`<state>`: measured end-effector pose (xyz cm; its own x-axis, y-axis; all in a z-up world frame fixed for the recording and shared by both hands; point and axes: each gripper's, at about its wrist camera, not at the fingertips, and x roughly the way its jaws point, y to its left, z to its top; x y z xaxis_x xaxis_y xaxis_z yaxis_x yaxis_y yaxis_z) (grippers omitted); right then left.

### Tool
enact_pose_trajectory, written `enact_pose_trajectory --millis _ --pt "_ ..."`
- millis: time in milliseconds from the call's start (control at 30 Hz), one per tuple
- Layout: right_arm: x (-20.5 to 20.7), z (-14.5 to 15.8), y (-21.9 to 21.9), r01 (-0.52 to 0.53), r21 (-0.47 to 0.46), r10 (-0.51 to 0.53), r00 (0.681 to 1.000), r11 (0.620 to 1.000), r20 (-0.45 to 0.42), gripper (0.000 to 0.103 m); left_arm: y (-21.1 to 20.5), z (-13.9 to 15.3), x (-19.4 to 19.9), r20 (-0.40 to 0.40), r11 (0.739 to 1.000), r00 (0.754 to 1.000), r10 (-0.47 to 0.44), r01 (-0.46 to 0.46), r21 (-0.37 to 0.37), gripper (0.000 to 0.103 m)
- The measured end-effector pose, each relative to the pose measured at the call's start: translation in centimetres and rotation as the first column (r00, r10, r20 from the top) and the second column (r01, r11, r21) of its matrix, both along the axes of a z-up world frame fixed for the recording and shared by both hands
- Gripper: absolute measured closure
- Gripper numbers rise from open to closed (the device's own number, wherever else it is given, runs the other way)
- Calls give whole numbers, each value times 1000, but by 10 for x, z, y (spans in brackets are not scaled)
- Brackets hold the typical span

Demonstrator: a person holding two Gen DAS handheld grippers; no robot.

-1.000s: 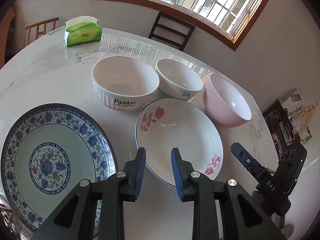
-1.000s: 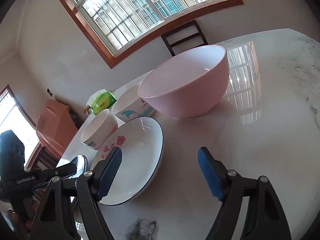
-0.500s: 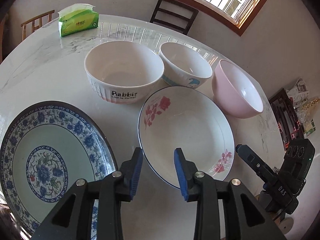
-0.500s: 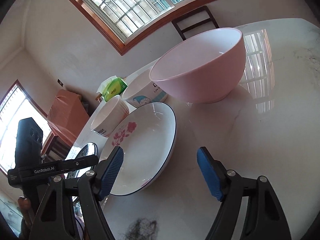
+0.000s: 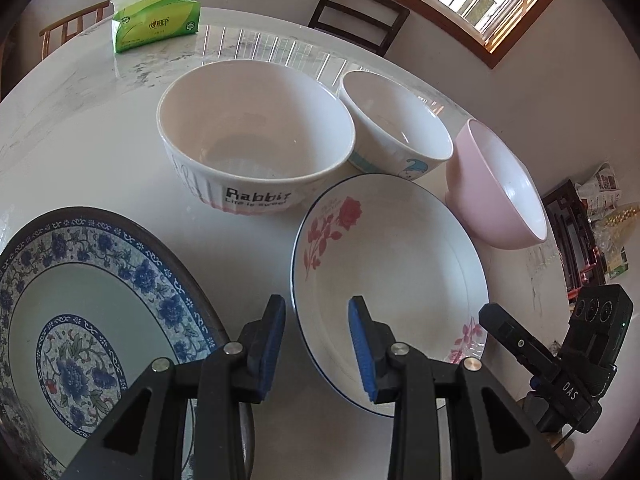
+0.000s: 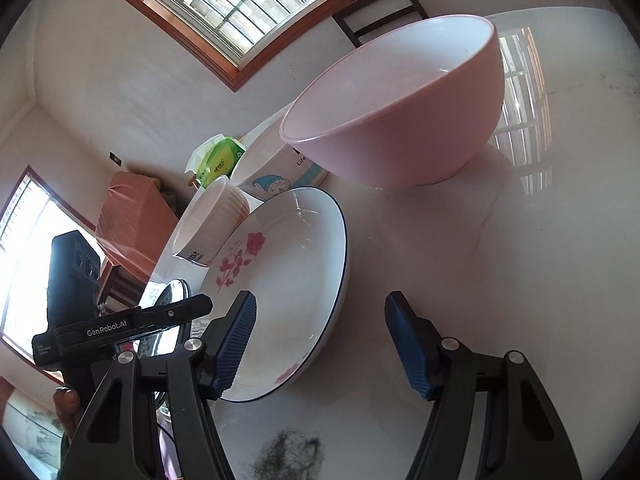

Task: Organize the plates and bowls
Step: 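Move the left tool to the white pink-flower plate and grip its rim, then lift the white pink-flower plate and carry it toward the blue plate stack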

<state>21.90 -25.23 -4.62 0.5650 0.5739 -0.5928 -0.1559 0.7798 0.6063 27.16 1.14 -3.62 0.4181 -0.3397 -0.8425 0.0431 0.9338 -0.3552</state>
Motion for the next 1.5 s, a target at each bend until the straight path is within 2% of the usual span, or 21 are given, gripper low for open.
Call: enact_pose_trajectory --millis 67,133,200,233,300,533,1033,1267,1500 --pt "2 0 2 -4 -11 4 1000 1000 -7 47 -1 -2 3 -6 1000 1000 -1 1 2 70" --pt "6 -2 5 -20 -26 20 1000 999 -22 59 -4 -5 5 -17 1000 1000 -19 19 -15 70" --pt "10 -6 8 -31 -34 29 998 999 -51 82 -8 -7 5 -24 1000 999 -27 27 -5 70" --pt "11 -6 9 -25 -42 22 998 999 -57 85 -8 -7 5 -21 1000 1000 -13 13 7 72" --pt "11 -6 9 -31 -51 29 998 998 -57 86 -9 -9 1 -7 998 999 35 -35 45 87" --pt "3 -4 6 -24 -73 20 998 997 -60 87 -15 -7 -17 44 997 998 34 -37 71 87" --pt "-51 -9 -6 14 0 -14 997 1000 -82 87 -39 25 -78 208 988 978 -24 -9 154 88" --pt "-62 -7 -4 10 37 -7 996 999 -89 87 -38 35 -96 240 987 971 -24 -16 162 88" --pt "-69 5 8 -9 36 11 998 999 -69 87 -26 45 -111 265 985 964 1 -46 164 88"
